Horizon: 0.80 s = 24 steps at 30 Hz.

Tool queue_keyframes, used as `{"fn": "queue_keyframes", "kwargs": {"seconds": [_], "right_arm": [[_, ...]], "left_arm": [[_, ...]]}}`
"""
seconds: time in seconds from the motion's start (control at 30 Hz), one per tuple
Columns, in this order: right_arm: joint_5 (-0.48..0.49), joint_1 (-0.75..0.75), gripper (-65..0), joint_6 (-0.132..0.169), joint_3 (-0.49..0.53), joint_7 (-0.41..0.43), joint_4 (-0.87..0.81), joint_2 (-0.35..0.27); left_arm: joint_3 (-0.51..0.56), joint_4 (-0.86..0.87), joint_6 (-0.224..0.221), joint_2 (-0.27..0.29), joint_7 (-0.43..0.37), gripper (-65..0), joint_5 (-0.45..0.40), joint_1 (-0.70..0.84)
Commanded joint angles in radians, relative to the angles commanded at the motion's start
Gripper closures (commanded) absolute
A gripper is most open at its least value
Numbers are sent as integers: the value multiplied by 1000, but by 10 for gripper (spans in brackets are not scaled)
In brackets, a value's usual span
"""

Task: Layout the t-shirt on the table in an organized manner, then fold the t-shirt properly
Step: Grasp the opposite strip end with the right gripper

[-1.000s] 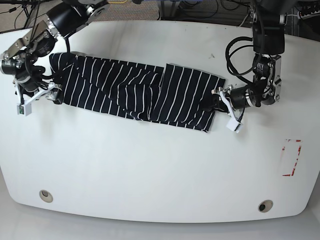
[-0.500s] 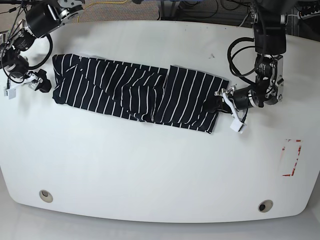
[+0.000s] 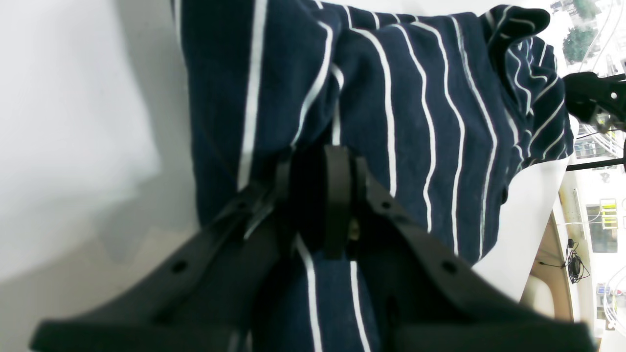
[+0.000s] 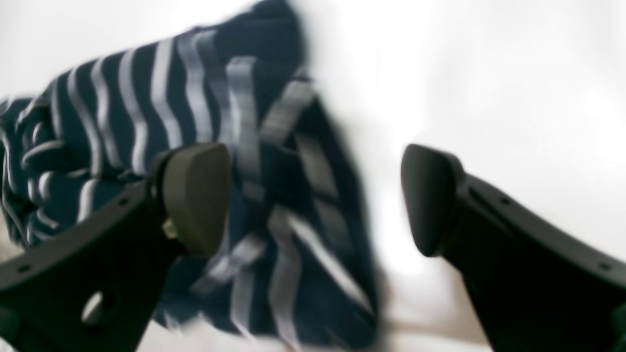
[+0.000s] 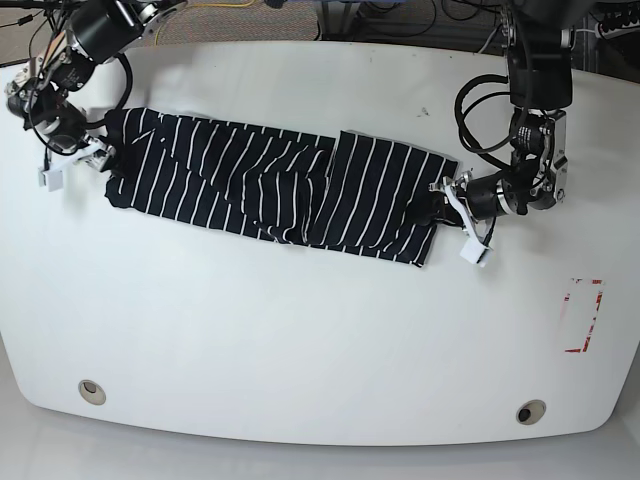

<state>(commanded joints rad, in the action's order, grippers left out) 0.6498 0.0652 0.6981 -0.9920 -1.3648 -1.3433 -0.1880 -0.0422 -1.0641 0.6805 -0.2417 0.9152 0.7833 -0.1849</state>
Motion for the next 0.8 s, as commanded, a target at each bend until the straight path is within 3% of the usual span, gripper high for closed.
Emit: {"fn": "queue_keyframes", "kwargs": {"seconds": [0.17,0.23,0.33,0.5,0.57,0.73,0.8], "right_arm": [[-5,3,-510,0,48,18,0,44],[-8,5,-477,0,72,29,0,55],[-8,5,-374,0,107,57,2,58],[-8,2,-124,0,155,92,0,55],[-8,2,-48,0,169,94,0,54],[-8,-2,-36,0,170,92,-71,51],[-8,-17,-36,0,172,91,-144,51]], "left_arm": [[0,0,0,0,0,-71,0,0],[0,0,0,0,0,-71,0,2],[3,0,0,0,0,-71,0,2],[6,0,-3,0,0,-72,0,2],[6,0,-31,2,0,-74,0,2],[8,0,-173,9,0,-74,5,0],[8,0,-221,37,2,-74,6,-3]]}}
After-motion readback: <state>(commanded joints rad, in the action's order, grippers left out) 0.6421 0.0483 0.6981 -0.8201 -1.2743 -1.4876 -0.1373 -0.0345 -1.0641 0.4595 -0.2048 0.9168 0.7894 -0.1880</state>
